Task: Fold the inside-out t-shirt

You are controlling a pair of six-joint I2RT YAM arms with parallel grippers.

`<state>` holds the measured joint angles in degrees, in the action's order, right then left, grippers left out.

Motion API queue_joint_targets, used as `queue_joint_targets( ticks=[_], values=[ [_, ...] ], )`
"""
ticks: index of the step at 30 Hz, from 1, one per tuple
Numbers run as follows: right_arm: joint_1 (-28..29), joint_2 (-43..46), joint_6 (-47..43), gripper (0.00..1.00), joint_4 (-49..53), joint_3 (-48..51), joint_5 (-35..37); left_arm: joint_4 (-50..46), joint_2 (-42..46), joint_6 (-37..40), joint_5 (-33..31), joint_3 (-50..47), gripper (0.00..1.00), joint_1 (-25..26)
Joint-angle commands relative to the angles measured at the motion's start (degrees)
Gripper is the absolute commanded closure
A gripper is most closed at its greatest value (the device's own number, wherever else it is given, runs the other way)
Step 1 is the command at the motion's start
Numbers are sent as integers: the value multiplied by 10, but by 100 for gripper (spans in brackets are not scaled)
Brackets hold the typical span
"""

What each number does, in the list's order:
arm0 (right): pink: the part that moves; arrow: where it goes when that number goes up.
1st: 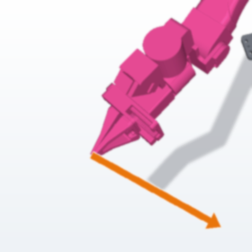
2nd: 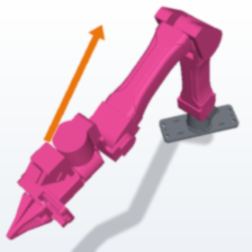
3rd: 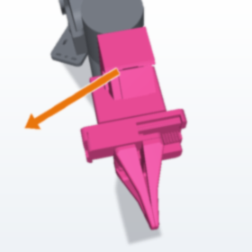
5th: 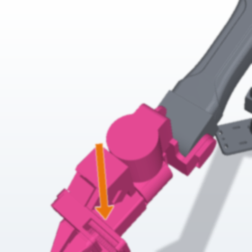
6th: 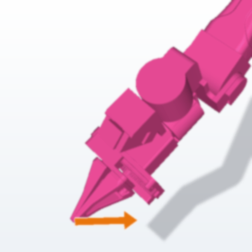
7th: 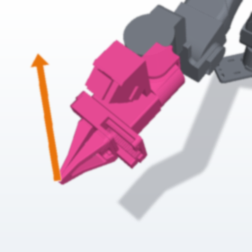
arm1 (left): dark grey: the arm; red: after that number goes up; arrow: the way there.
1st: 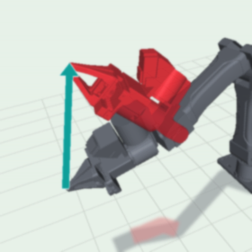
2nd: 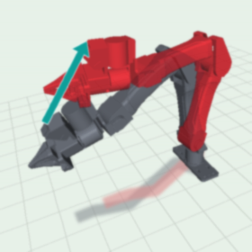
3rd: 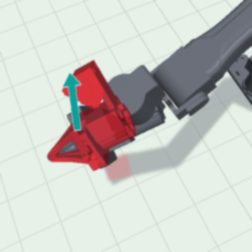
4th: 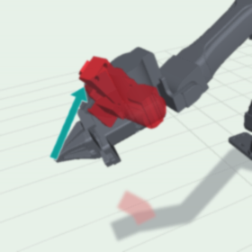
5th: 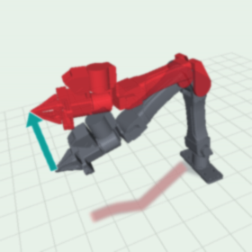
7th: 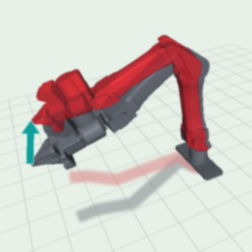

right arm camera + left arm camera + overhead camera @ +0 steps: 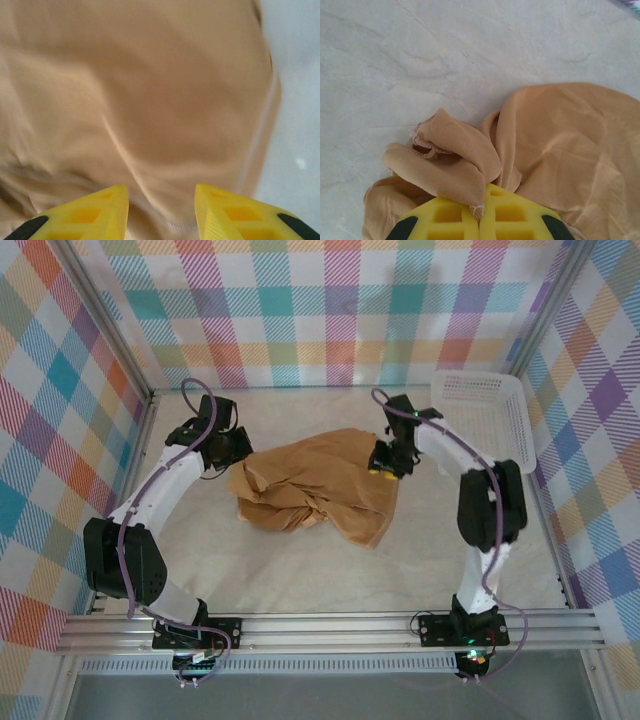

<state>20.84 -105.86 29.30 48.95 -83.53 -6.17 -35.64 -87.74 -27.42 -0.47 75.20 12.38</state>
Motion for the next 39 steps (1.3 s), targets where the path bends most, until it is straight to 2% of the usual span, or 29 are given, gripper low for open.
queue_joint_targets(
  ticks=[1,6,19,23,25,29,31,36,39],
  values=[
    [13,65,17,60,-52,100,-5,14,17,-3,12,-11,100,-9],
    [16,88,35,60,-101,198,-24,11,24,-2,14,-21,100,-10],
    [16,18,32,59,-138,223,-29,2,55,1,12,-43,100,-11],
    [16,21,26,59,-137,233,-7,-3,60,3,10,-44,100,-13],
    [16,20,26,64,-141,234,-7,-2,62,1,10,-45,100,-13],
    [16,25,26,91,-136,224,-10,-7,70,0,12,-43,100,-13],
    [16,38,22,100,-121,212,-7,-15,76,3,8,-37,100,-13],
    [16,92,2,100,-46,136,2,-64,85,12,-16,4,100,-19],
    [16,123,-15,100,7,54,15,-90,89,19,-21,49,100,-28]
  ],
)
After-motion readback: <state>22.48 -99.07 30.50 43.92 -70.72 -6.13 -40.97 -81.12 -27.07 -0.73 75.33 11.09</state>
